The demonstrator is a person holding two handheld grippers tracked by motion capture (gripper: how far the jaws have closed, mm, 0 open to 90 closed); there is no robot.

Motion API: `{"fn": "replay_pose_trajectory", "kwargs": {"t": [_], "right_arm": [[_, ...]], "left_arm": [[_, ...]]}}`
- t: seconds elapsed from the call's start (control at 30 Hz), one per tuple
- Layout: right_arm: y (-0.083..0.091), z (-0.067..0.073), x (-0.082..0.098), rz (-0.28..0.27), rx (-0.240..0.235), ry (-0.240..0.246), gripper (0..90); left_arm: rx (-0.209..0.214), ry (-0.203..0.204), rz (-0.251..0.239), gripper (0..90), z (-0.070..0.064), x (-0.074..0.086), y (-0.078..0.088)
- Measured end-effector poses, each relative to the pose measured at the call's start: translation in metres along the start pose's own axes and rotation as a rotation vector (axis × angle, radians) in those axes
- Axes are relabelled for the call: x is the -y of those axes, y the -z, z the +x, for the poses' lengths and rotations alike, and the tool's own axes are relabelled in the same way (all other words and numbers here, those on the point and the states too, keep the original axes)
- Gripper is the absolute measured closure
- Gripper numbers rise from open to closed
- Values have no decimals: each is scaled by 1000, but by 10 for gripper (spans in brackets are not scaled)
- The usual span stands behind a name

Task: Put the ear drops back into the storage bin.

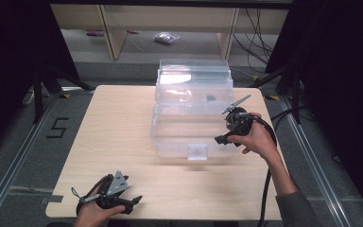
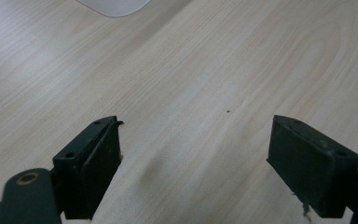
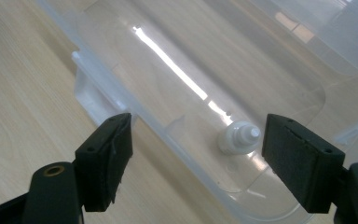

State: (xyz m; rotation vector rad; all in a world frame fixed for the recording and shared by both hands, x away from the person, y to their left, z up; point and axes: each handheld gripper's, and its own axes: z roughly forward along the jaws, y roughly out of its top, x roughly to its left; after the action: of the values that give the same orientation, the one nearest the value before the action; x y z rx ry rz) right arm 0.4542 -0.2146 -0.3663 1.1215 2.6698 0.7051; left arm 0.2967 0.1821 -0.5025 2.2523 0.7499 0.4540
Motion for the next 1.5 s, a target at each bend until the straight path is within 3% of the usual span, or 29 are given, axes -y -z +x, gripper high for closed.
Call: {"fn": "replay_pose_trajectory", "kwargs": {"t": [0.07,0.13,0.27,0.33,0.37,0.47,0.57,0.6,0.87,0.93,0.97,1.17,1.33,1.37,1.47,1.5], "right_arm": [[0,1,1,4,-5,1,255],[1,4,3,-2,-7,1,254],[0,6,5,-16,1,39,253],[1,8,6,-16,-4,38,253],[1,11,8,-13,-4,15,250],[0,12,10,-34,-5,53,247],[1,15,12,-27,-16,35,247],[1,16,14,-36,-3,55,248],[6,23,21,-58,-23,65,246],[7,24,22,-65,-8,64,246],[7,25,23,-61,-26,71,244],[7,31,29,-68,-30,85,239],[5,39,34,-87,-26,79,239],[5,40,34,-76,-52,76,238],[6,45,37,-77,-38,62,237],[5,45,37,-105,-45,95,236]], "left_arm": [[-9,14,1,165,-1,0,0],[-13,-5,2,165,0,0,-1],[-2,-1,0,165,0,0,0],[-2,-2,0,165,0,0,0],[-4,-1,1,165,0,0,0],[-5,-1,-3,165,-1,0,0],[0,1,-5,165,-1,0,0],[-8,-1,-4,165,-1,0,0],[-9,-3,-4,165,-1,0,0],[-7,3,-8,165,-1,0,0],[-10,-5,-3,165,-1,0,0],[-5,-2,2,165,-1,0,0],[-7,-2,-2,165,-1,0,0],[-10,-8,-1,165,0,0,0],[-10,-5,-2,165,-1,0,0],[-10,-5,-2,165,-1,0,0]]}}
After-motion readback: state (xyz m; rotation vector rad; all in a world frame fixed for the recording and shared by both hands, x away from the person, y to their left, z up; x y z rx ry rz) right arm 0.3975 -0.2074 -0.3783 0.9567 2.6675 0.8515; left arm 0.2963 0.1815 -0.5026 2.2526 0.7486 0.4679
